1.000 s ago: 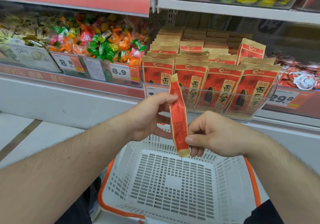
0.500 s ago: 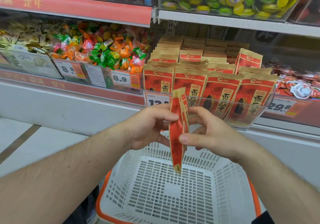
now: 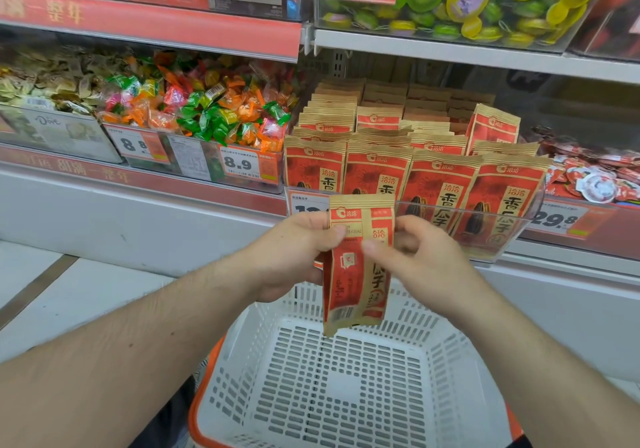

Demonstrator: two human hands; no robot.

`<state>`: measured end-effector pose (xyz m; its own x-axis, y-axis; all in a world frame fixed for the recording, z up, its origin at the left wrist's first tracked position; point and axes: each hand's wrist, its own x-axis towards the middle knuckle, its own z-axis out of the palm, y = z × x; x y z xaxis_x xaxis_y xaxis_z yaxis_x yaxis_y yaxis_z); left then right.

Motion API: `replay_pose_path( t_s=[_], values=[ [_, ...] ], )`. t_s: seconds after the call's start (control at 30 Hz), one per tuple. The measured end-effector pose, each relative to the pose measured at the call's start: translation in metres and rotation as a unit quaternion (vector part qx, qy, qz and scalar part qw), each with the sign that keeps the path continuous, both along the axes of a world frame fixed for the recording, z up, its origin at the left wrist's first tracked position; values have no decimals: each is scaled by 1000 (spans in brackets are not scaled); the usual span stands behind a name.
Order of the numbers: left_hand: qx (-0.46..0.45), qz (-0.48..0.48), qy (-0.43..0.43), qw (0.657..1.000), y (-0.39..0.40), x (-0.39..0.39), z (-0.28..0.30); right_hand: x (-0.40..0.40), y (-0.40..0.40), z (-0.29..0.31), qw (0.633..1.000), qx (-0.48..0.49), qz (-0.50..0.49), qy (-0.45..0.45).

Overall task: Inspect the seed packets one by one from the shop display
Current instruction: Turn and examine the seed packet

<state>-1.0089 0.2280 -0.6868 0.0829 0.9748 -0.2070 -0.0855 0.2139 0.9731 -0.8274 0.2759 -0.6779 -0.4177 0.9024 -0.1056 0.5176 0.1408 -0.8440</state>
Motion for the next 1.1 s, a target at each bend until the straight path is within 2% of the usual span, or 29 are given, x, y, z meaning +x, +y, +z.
replay_pose_path(
  t_s=[0.07, 0.2, 0.47, 0.67, 0.9, 1.1],
  values=[
    [-7, -19, -9, 1000, -1, -1, 1, 0, 2, 4, 997, -5, -23, 70],
    [-16, -34, -40, 998, -1, -2, 2, -1, 1, 6, 990, 6, -40, 133],
    [-8, -33, -68, 997, 0, -4, 2, 0, 1, 8, 966, -91, -45, 238],
    [-9, -18, -66, 998, -1, -3, 2, 0, 2, 7, 968, -93, -29, 231],
    [-1, 9, -97, 995, 1, -8, 6, 9, 5, 7, 986, -126, 86, 70],
    [5, -22, -54, 998, 0, -9, 6, 9, 4, 9, 976, -149, 72, 144]
  ],
)
